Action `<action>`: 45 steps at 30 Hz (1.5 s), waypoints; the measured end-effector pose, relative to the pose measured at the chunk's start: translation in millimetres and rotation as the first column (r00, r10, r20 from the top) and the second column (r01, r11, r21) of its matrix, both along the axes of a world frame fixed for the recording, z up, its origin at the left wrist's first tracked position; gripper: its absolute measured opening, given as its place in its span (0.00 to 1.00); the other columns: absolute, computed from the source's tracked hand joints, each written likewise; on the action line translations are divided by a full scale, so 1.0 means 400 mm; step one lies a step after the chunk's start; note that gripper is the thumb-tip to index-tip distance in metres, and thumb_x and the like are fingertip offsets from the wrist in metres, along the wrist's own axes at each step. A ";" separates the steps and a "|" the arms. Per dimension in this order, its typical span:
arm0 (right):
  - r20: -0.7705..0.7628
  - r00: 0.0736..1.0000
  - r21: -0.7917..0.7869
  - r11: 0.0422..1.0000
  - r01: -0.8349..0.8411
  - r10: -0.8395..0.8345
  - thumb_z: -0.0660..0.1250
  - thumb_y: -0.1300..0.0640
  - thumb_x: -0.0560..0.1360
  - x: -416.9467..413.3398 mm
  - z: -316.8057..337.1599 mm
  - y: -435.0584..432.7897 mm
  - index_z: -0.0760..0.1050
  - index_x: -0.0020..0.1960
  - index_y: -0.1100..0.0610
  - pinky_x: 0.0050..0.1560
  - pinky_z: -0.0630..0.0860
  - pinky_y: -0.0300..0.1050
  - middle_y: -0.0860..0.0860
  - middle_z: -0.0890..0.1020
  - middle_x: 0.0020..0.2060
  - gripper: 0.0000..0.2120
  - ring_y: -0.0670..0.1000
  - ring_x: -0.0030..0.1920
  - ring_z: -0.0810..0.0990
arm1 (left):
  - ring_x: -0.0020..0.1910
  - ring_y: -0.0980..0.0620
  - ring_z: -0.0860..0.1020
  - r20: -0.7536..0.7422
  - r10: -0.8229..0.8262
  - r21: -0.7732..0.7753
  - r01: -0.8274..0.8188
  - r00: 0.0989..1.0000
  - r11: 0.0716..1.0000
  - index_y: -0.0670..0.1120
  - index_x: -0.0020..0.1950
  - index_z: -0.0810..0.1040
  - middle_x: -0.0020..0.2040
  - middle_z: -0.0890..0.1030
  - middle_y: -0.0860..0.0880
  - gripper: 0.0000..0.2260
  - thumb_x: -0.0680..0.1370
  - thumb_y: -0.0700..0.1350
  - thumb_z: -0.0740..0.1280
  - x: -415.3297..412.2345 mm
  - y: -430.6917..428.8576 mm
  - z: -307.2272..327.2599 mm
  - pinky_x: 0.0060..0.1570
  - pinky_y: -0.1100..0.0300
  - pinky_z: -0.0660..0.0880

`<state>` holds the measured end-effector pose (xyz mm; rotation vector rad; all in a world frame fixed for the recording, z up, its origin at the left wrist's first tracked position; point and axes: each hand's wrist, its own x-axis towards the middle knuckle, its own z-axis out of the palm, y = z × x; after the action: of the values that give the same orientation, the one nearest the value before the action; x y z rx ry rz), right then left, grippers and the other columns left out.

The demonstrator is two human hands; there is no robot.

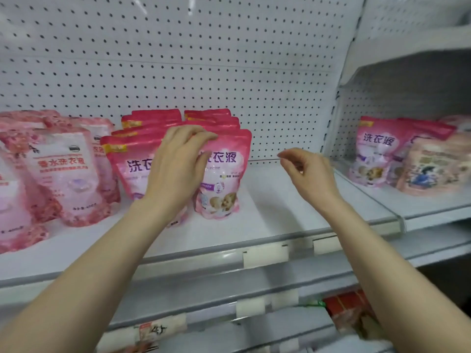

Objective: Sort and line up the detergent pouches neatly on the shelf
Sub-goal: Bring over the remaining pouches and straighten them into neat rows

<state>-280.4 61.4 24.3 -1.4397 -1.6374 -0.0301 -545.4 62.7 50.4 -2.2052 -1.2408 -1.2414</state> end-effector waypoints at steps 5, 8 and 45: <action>0.033 0.986 0.010 0.986 0.164 -0.164 0.67 0.57 0.79 0.191 -0.067 -0.081 0.83 0.56 0.54 0.53 0.77 0.44 0.47 0.86 0.50 0.09 0.46 0.46 0.82 | 0.57 0.43 0.74 -0.008 -0.143 -0.099 0.142 0.990 0.985 0.45 0.61 0.79 0.57 0.79 0.46 0.13 0.76 0.39 0.68 0.164 0.005 -0.054 0.56 0.57 0.66; 0.010 0.965 0.015 0.965 0.261 -0.261 0.66 0.58 0.79 0.344 -0.094 -0.101 0.82 0.58 0.54 0.54 0.78 0.47 0.49 0.86 0.51 0.10 0.50 0.49 0.84 | 0.57 0.44 0.75 -0.023 -0.205 -0.154 0.200 0.978 0.968 0.46 0.62 0.78 0.58 0.78 0.47 0.14 0.77 0.41 0.68 0.283 0.027 -0.082 0.58 0.54 0.68; -0.480 0.856 -0.182 0.976 0.118 -0.192 0.73 0.58 0.74 1.074 -0.198 0.108 0.79 0.54 0.53 0.54 0.81 0.57 0.50 0.85 0.49 0.10 0.51 0.51 0.84 | 0.50 0.54 0.84 0.771 -0.135 -0.556 0.760 0.623 0.337 0.51 0.57 0.79 0.51 0.85 0.53 0.22 0.65 0.43 0.80 1.169 0.385 -0.192 0.52 0.55 0.81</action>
<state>149.0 104.8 -54.8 -1.5323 -1.1146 0.3507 -77.6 216.5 -26.5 -3.2633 -1.8185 -2.0280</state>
